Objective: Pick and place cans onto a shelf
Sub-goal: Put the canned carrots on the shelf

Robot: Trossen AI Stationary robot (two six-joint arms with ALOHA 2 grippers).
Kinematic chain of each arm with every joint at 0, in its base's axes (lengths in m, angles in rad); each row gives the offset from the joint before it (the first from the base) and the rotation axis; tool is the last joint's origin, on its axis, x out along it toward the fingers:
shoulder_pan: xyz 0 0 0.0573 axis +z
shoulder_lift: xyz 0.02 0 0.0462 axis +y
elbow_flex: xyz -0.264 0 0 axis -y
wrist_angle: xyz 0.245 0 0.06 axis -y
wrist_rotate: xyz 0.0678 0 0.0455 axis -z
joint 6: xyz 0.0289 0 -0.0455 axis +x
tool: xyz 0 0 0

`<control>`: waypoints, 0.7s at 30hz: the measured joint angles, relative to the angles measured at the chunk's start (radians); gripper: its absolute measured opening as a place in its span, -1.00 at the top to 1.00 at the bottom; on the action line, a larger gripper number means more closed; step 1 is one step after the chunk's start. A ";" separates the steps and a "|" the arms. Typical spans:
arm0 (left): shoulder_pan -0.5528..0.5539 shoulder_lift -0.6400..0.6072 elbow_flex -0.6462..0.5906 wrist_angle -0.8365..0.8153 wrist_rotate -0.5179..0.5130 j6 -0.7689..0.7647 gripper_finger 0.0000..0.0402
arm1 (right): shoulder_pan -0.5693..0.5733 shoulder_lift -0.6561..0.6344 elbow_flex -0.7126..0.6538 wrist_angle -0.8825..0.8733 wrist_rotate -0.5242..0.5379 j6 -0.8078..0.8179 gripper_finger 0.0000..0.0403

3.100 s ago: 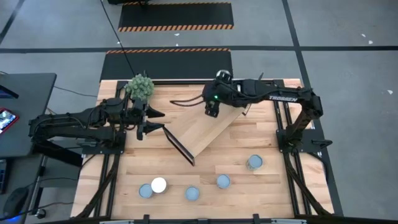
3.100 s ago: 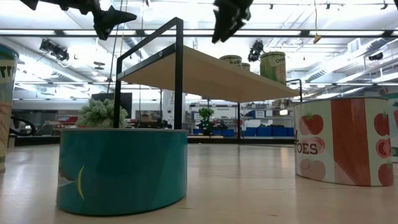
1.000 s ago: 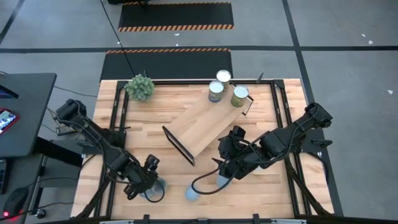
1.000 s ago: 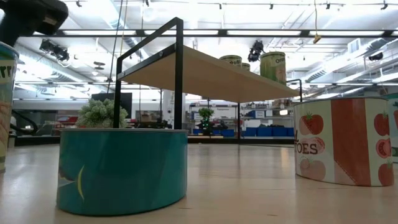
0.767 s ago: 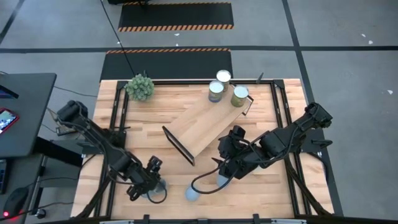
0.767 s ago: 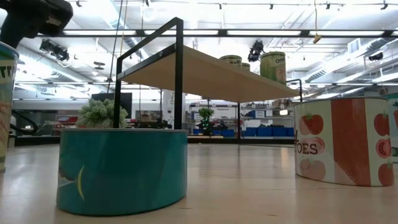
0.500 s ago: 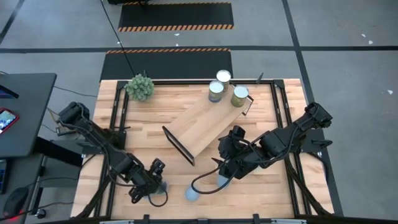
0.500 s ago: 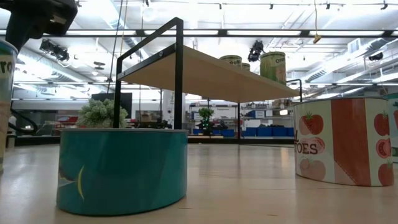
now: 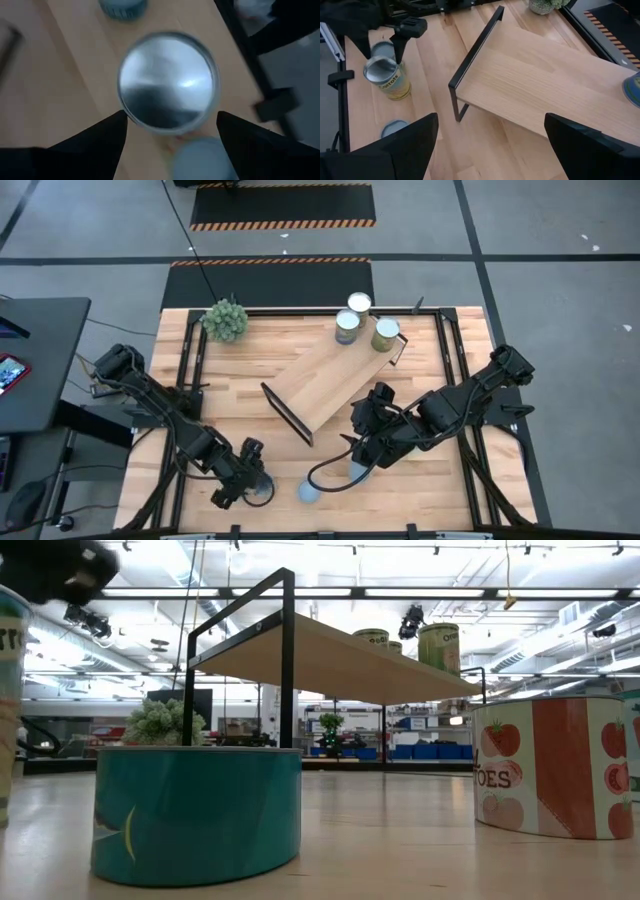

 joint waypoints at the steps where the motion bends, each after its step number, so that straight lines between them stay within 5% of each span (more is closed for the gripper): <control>1: 0.000 0.000 0.000 -0.016 0.035 -0.064 -0.57 | 0.000 0.000 0.000 0.001 -0.003 0.000 -0.85; 5: -0.010 0.000 0.000 -0.068 0.150 -0.297 -0.57 | 0.000 0.000 0.000 0.006 -0.003 0.000 -0.85; 12: -0.046 0.000 0.000 -0.056 0.026 -0.421 -0.57 | 0.000 0.000 0.000 0.006 -0.003 -0.016 -0.85; 21: -0.012 0.007 0.000 -0.056 0.003 -0.537 -0.57 | 0.000 0.000 0.000 0.006 -0.010 -0.034 -0.85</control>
